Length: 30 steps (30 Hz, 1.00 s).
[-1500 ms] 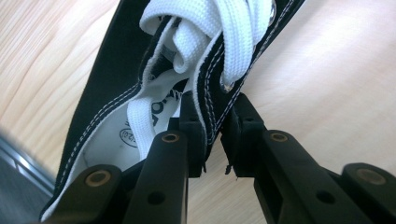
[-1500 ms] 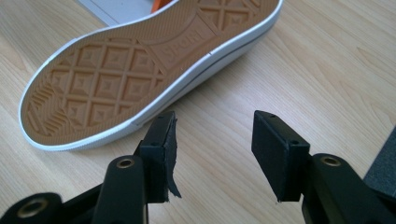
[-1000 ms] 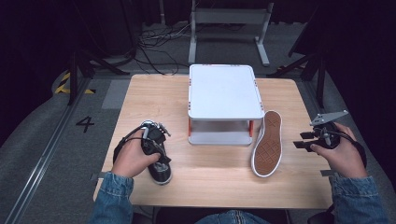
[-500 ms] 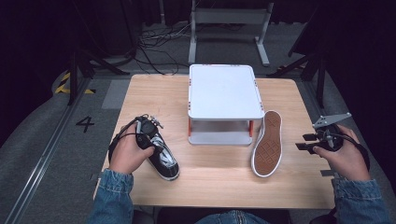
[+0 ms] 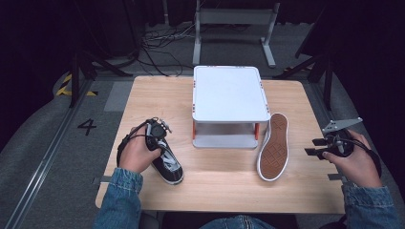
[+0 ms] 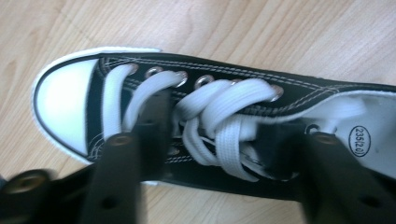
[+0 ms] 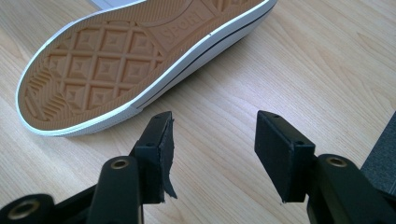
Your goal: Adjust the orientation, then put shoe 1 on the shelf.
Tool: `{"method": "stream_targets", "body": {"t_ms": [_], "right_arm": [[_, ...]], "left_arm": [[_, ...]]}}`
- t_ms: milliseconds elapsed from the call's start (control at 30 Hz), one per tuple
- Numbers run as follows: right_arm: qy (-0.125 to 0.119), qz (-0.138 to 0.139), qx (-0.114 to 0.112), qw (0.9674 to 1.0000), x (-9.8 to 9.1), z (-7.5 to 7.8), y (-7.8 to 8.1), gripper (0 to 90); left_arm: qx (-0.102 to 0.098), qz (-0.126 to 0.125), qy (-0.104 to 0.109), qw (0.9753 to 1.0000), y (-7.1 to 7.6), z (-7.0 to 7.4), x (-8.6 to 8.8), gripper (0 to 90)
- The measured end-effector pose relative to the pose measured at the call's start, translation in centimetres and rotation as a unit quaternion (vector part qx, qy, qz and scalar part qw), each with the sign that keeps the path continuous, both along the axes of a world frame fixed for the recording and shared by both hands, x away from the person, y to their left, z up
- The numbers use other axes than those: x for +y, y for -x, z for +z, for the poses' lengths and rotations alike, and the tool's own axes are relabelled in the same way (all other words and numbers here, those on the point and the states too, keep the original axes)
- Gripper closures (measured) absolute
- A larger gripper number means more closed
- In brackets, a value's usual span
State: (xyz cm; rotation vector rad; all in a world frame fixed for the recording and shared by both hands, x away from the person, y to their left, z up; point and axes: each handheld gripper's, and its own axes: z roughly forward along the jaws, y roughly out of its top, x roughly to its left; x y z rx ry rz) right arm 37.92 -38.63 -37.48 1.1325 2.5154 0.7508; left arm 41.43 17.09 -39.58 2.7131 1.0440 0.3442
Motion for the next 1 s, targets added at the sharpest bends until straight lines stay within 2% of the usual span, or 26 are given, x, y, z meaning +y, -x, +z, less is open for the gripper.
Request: {"method": "stream_targets", "body": {"t_ms": [167,500,567,600,633,667,767,867,1000], "right_arm": [[0.002,0.003,0.002,1.0000,0.2,-0.2,-0.2,48.4],[-0.001,0.001,0.004,1.0000,0.1,-0.3,-0.2,48.4],[-0.002,-0.001,0.003,1.0000,-0.1,-0.2,-0.2,48.3],[-0.003,-0.003,0.001,1.0000,-0.2,-0.2,-0.1,48.2],[-0.003,-0.004,0.000,1.0000,-0.3,-0.1,-0.1,48.1],[-0.005,-0.004,-0.001,1.0000,-0.3,-0.1,-0.1,48.1],[-0.006,-0.004,-0.001,1.0000,-0.3,0.0,-0.1,48.1],[-0.006,-0.004,-0.001,1.0000,-0.3,0.0,-0.2,48.1],[-0.008,-0.005,-0.005,0.9999,-0.5,0.2,-0.2,48.1]], "left_arm": [[0.011,0.013,0.014,0.9997,0.0,0.8,0.3,78.5],[0.043,0.004,0.040,0.9983,0.1,1.9,0.4,81.4],[0.043,0.003,0.042,0.9982,0.2,2.6,0.6,82.1],[0.042,0.004,0.046,0.9981,0.2,3.0,0.6,82.4],[0.041,0.000,0.060,0.9974,0.3,3.7,0.7,82.5],[0.040,-0.006,0.061,0.9973,0.2,4.1,0.7,82.5],[0.030,-0.022,0.055,0.9978,0.2,5.2,0.4,82.6],[0.021,-0.040,0.037,0.9983,0.1,6.7,0.0,82.5],[0.010,-0.057,0.025,0.9980,-0.2,8.2,-0.1,82.4]]}}
